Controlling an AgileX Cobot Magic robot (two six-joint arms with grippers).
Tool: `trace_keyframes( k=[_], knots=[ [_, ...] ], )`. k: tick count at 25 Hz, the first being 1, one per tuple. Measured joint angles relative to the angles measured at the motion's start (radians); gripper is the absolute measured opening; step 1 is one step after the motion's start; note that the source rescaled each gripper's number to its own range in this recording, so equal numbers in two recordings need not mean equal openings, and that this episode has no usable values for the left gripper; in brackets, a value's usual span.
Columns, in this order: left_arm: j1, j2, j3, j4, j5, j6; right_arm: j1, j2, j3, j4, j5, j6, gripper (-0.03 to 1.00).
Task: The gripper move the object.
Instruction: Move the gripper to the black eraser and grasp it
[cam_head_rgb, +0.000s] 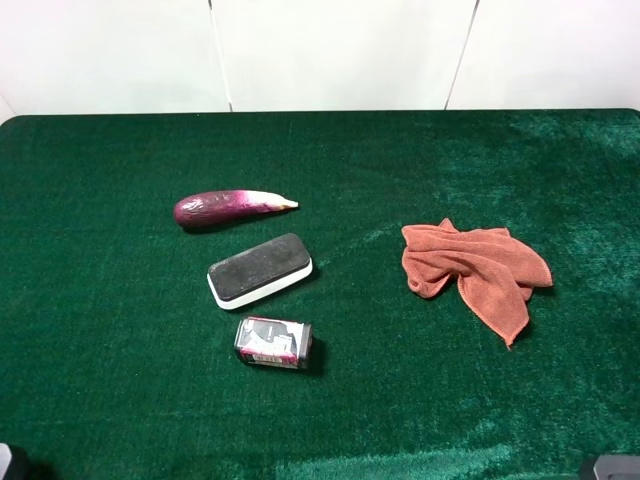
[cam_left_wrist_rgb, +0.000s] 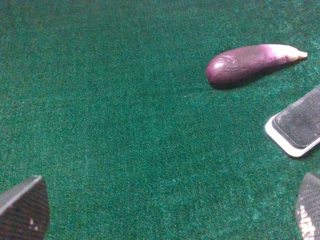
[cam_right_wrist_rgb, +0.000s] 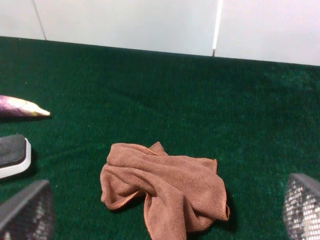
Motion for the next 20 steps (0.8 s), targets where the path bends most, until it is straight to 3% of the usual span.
trace_keyframes(
  k=[20],
  knots=[
    [0.000,0.000,0.000,0.000,0.000,0.000,0.000,0.000,0.000,0.000,0.000,0.000,1.00]
  ],
)
